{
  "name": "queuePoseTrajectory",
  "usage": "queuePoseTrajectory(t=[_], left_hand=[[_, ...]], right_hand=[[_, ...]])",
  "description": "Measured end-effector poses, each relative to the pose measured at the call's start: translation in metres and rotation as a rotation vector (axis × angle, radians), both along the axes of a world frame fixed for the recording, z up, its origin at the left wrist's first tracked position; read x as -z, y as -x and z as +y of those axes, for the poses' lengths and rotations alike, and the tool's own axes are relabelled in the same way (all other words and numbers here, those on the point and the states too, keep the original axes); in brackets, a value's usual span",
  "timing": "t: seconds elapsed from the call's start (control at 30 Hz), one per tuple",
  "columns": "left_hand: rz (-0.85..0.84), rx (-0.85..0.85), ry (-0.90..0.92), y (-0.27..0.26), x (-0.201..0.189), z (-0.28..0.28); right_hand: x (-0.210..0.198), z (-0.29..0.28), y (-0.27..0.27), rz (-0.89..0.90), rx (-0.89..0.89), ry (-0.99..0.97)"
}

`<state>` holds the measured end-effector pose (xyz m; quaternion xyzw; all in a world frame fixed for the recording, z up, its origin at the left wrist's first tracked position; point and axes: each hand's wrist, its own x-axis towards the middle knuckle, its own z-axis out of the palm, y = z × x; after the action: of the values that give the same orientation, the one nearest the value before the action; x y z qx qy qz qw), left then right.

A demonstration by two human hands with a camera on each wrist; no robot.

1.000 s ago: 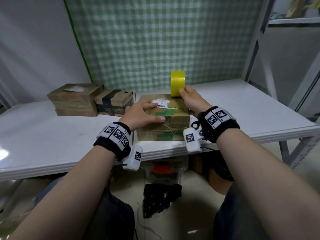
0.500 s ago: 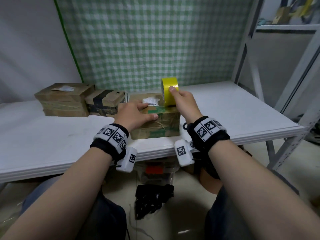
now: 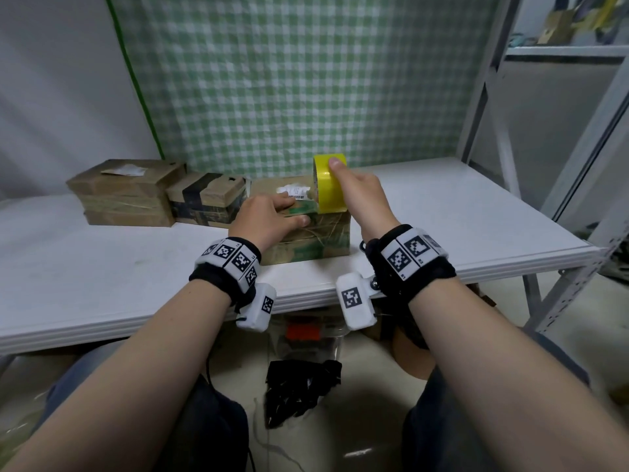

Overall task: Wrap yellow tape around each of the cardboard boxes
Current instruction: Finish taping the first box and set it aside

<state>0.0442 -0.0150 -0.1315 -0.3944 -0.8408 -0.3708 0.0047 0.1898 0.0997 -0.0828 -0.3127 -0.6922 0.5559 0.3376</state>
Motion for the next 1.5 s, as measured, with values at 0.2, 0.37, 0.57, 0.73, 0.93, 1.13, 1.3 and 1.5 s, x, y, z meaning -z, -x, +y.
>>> queuePoseTrajectory(t=[0.2, 0.37, 0.57, 0.73, 0.93, 1.13, 1.3, 1.5], left_hand=[[-0.123, 0.038, -0.029, 0.009, -0.005, -0.001], [-0.138, 0.030, -0.038, 0.012, -0.004, 0.001], [-0.147, 0.044, -0.057, 0.016, -0.001, 0.003], [-0.146, 0.045, -0.078, 0.021, 0.002, 0.007], [-0.130, 0.054, -0.084, 0.022, 0.004, 0.006], [-0.130, 0.055, -0.080, 0.022, 0.002, 0.006], [-0.152, 0.070, -0.092, 0.021, 0.002, 0.004], [-0.047, 0.102, -0.040, 0.023, 0.004, 0.000]], right_hand=[[-0.018, 0.001, -0.008, -0.001, -0.034, 0.078], [-0.018, -0.004, -0.014, -0.144, -0.073, 0.025], [-0.016, 0.000, -0.025, -0.240, -0.110, -0.015], [-0.002, -0.004, -0.024, -0.355, -0.209, -0.051], [-0.009, 0.001, -0.025, -0.281, -0.165, -0.072], [-0.005, 0.001, -0.022, -0.313, -0.200, -0.057], [0.006, -0.001, -0.024, -0.456, -0.287, -0.021], [0.021, -0.006, -0.027, -0.604, -0.392, 0.101]])
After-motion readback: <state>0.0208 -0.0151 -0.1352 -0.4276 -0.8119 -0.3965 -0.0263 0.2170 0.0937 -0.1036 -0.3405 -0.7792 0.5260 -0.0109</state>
